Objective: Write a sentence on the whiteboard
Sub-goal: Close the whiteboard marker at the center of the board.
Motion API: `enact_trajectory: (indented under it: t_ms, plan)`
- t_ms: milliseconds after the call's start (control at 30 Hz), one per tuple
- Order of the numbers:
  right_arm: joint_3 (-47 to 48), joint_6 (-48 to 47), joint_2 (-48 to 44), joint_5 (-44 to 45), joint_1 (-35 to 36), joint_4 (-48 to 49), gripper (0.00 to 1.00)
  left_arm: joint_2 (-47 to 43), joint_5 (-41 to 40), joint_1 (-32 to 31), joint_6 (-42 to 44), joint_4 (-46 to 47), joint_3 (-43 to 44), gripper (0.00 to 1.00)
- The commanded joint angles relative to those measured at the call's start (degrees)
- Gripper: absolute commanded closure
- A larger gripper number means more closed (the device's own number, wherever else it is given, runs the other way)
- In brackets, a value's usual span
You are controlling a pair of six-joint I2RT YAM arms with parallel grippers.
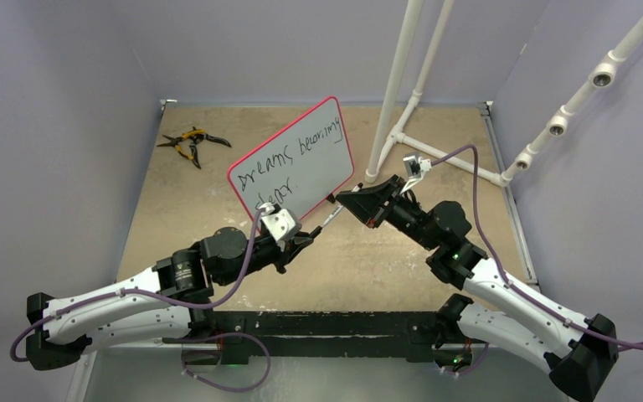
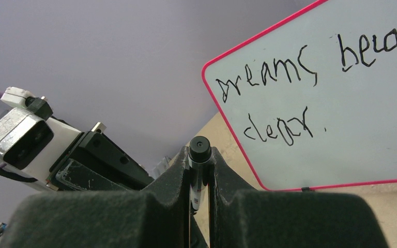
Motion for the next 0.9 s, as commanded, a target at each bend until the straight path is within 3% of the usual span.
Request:
enact_trajectory:
  t_ms: [0,533,867]
  plan:
    - [-0.3,1.1,0.1,-1.6,-0.1,1.6,1.0,-0.6,-0.1,0.2,1.0,1.3,-0.5,1.0]
    - [-2.9,9.2,3.6,-7.9,-0.1,10.3,1.0,-1.0,0.5,0.2,0.8,2.6,-0.7,1.0]
    - [-5.1,16.6,6.0,-9.3,-0.1,15.1,1.0,0.1,-1.6,0.2,-0.6,8.4,-1.1,1.0]
